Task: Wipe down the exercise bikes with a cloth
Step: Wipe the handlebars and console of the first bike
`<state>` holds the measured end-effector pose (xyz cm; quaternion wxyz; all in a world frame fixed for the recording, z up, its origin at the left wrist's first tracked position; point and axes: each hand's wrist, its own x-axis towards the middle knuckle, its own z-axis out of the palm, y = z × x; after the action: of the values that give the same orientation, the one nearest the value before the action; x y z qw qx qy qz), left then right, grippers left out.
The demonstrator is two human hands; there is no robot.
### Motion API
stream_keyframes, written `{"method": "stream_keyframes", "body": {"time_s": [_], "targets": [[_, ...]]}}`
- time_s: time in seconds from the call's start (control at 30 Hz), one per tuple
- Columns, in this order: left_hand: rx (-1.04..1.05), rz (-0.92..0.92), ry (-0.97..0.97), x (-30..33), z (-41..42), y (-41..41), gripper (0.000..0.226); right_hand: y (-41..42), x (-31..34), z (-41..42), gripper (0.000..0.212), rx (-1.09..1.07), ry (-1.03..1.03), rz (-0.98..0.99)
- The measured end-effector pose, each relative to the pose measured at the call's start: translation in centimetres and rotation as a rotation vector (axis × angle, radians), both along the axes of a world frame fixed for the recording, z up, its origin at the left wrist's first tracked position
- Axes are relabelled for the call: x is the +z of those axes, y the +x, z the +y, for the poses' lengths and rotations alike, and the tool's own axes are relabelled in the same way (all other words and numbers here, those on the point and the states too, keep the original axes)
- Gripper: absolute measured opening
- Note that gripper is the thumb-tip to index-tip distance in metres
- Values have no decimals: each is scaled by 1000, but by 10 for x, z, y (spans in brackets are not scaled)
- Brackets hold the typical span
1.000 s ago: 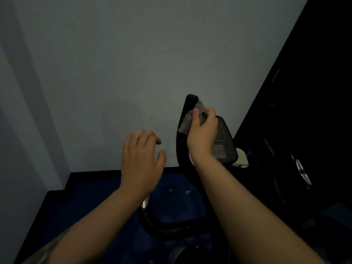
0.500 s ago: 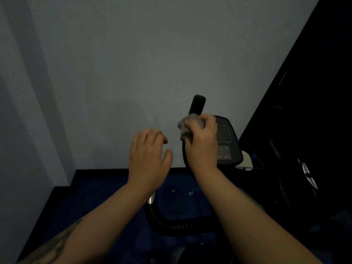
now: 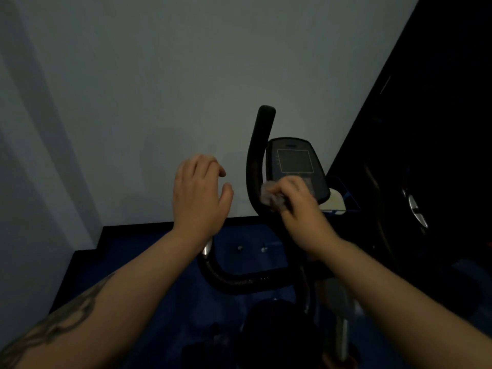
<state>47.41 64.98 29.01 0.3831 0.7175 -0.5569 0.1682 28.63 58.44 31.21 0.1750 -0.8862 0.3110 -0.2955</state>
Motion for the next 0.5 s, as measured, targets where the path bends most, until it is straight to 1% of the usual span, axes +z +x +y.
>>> {"method": "stream_keyframes", "body": {"time_s": [0.07, 0.1, 0.13, 0.2, 0.27, 0.33, 0.37, 0.4, 0.5], "targets": [[5, 8, -6, 0, -1, 0, 15, -29, 22, -10, 29, 126, 54, 226], [6, 13, -8, 1, -1, 0, 15, -33, 32, -18, 29, 146, 48, 278], [6, 16, -7, 1, -1, 0, 15, -29, 37, -25, 27, 129, 17, 243], [8, 16, 8, 1, 0, 0, 16, -5, 34, -22, 22, 60, -7, 64], [4, 13, 28, 1, 2, 1, 17, 25, 11, -4, 23, 0, 66, -45], [-18, 16, 50, 1, 3, 1, 19, 32, -13, 11, 30, -64, 73, -96], [-31, 30, 54, 3, 4, 1, 21, 25, -16, 14, 36, -78, 38, -80], [-44, 77, 55, 6, 6, -1, 22, 11, -16, 13, 40, -57, 3, -39], [-94, 370, 19, 23, 19, -22, 22, -43, -13, 16, 43, 86, -16, 147]]}}
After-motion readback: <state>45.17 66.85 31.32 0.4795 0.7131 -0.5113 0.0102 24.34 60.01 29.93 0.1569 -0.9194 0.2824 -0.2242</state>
